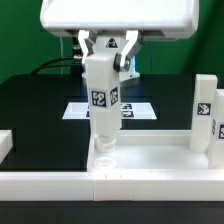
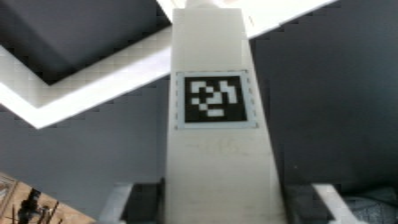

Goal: Assemble desk

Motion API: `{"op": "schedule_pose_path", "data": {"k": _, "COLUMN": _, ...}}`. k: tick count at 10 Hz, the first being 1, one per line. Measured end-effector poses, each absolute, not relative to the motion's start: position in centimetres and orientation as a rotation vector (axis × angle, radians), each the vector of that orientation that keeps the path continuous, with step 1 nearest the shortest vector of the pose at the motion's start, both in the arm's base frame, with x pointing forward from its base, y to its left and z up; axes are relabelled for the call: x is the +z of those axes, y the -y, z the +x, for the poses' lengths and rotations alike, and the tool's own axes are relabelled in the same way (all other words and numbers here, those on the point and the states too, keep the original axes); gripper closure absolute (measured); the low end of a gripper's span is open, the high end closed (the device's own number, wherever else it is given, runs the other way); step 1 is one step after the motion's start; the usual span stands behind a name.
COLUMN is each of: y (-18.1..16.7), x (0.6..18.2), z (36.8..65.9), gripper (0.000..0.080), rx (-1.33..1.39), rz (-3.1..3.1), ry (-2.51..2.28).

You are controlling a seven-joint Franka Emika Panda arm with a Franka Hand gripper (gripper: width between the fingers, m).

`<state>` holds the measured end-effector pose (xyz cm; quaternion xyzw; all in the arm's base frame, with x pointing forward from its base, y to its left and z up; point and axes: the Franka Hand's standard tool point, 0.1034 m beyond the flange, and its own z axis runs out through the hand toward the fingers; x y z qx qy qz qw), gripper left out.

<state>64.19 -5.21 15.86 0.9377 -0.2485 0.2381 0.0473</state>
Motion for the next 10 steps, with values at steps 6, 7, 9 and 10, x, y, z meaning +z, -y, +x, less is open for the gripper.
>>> {"op": "schedule_pose_path", "data": {"k": 6, "y": 5.0, "x": 13.6, "z": 63.8, "gripper": 0.0509, "rx": 0.716, "rz": 2.838, "ry": 0.717}}
{"op": "schedule_pose_path", "data": {"k": 7, "y": 5.1, "x": 13.3, "z": 63.8, "gripper": 0.0509, "rx": 0.718, "rz": 2.833, "ry": 0.711}}
{"op": "schedule_pose_path", "data": {"k": 9, "y": 4.7, "x": 12.7, "z": 63.9, "gripper": 0.0509, "rx": 0.731, "rz": 2.828, "ry": 0.690}}
{"op": "schedule_pose_path", "data": {"k": 10, "y": 4.7, "x": 12.7, "z": 63.9, "gripper": 0.0509, "rx": 0.737, "rz": 2.825, "ry": 0.687}}
